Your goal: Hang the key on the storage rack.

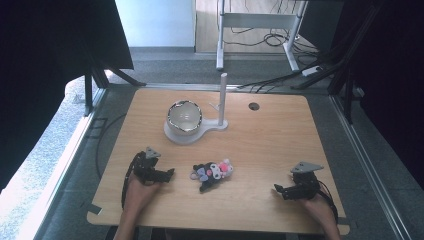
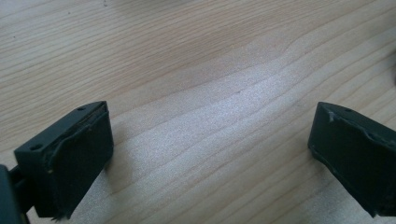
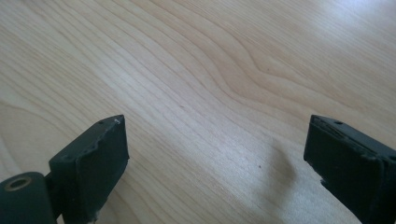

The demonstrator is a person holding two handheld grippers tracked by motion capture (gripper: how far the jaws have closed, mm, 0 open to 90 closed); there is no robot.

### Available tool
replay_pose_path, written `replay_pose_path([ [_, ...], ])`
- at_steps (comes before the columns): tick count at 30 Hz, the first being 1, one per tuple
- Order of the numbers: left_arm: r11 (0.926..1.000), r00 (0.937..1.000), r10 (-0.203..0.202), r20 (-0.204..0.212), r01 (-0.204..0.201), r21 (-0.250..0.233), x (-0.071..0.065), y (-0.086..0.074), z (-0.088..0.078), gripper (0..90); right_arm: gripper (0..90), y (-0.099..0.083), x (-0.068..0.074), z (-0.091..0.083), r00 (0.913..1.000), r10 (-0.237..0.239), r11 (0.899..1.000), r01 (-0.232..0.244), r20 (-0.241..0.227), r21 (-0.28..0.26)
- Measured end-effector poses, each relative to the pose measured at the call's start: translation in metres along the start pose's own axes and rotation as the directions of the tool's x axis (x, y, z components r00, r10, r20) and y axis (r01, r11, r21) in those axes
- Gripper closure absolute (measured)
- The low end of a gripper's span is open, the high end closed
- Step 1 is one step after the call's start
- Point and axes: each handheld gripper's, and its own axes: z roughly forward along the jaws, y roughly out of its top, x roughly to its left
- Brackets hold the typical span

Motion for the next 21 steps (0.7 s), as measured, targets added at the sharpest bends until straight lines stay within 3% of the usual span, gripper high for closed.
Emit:
replay_pose_path([
  [6,1.0,1.0,0.0,0.0,0.0,0.0,0.0,0.0,0.0,0.1,4.1,0.008,0.002,-0.001,0.9985,-0.052,0.999,0.052,-0.016,0.009],
  [14,1.0,1.0,-0.001,-0.001,0.001,0.0,0.0,0.0,0.0,0.1,1.4,0.017,0.006,0.001,0.9965,-0.075,0.997,0.075,-0.037,0.007],
  [21,1.0,1.0,0.0,0.0,0.0,0.0,0.0,0.0,0.0,0.1,0.0,0.028,0.01,0.004,0.9905,-0.125,0.992,0.125,-0.057,-0.002],
])
